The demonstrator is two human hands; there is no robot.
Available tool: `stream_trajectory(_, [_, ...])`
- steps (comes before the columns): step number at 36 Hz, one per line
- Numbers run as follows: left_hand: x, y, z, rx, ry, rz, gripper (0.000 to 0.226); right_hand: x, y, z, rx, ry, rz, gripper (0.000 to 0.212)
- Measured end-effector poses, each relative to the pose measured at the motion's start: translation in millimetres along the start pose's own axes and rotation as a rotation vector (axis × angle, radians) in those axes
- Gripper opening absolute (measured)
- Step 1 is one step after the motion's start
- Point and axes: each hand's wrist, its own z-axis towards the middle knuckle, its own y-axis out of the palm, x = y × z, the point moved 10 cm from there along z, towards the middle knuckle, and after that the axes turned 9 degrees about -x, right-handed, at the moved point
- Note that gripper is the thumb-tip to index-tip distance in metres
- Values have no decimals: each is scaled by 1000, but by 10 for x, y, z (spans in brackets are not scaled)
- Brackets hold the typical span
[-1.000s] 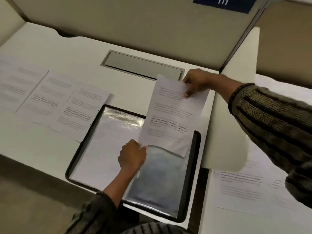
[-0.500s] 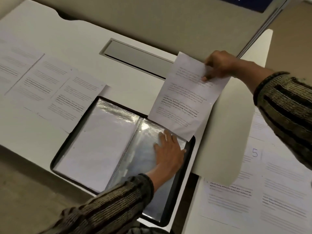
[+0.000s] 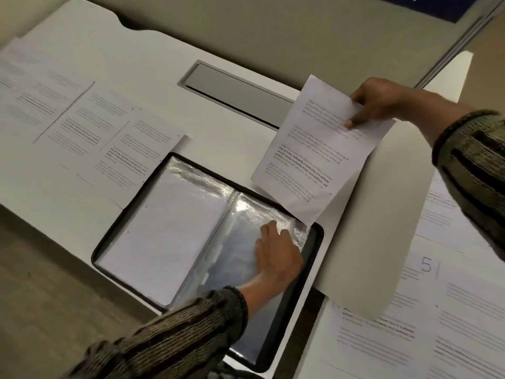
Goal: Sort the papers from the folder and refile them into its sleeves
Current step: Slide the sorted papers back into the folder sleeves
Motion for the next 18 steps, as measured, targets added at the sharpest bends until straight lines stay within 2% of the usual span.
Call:
stream_trajectory(2, [-113,-109,-56,59,-37,-119,20,15,-2,-15,-12,19,19,39])
stream_trajectory(6, [-405,-238,-176,137,-176,-334,17,26,-16,-19,-59,36,66,26])
stream_trajectory(9, [-571,-274,-259,149,-235,-440,26,55,-34,-42,-90,67,75,26])
stream_trajectory(14, [-667,-418,-364,230,-215,-450,38,65,-151,-83,-77,81,110,28])
stream_trajectory(18, [-730,-434,-413,234,-194,-412,22,67,-176,-90,-130,99,217,34])
